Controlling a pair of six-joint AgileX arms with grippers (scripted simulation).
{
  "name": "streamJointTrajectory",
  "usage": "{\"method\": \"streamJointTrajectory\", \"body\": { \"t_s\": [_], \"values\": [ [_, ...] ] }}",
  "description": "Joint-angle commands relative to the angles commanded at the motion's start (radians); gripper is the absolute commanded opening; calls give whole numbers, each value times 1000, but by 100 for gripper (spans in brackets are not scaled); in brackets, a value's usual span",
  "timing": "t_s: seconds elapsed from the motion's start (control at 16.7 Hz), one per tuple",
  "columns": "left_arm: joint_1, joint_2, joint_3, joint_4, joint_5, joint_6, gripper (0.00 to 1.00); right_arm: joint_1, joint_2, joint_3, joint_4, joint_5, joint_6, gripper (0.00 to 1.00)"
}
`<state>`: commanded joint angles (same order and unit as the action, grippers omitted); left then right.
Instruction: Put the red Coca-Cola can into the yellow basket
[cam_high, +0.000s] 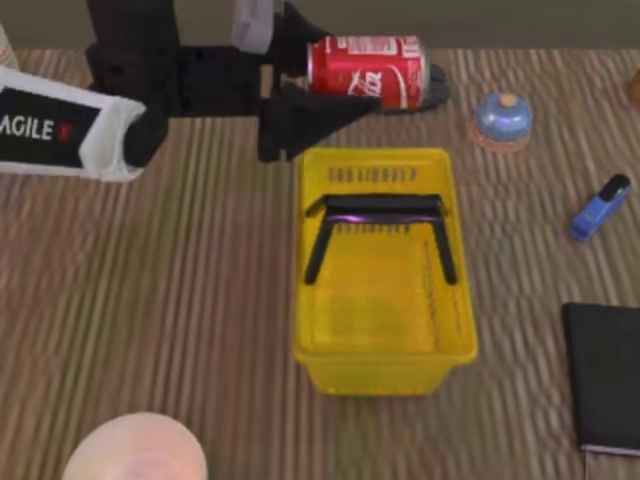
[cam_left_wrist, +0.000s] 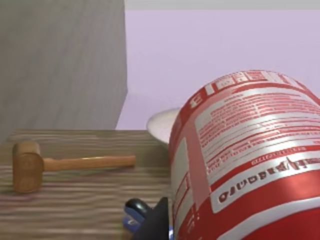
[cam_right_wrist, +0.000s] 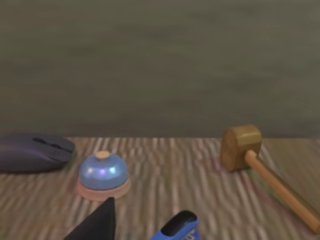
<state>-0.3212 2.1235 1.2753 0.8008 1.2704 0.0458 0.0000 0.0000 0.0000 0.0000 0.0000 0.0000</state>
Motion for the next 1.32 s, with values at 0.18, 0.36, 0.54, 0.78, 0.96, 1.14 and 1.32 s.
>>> {"method": "streamJointTrajectory", "body": {
  "t_s": [0.18,0.36,0.54,0.78,0.96,1.14,1.32],
  "values": [
    [9,91,-22,117,0,-4,0,0,0,0,0,0,0,100],
    [17,181,-48,241,-1,-7,0,0,0,0,0,0,0,100],
    [20,218,-60,286,-1,-7,0,0,0,0,0,0,0,100],
    [20,218,-60,286,-1,-7,8,0,0,0,0,0,0,100],
    [20,218,-60,286,-1,-7,30,0,0,0,0,0,0,100],
    [20,218,-60,286,-1,-7,53,0,0,0,0,0,0,100],
    [20,218,-60,286,-1,-7,75,0,0,0,0,0,0,100]
  ]
}}
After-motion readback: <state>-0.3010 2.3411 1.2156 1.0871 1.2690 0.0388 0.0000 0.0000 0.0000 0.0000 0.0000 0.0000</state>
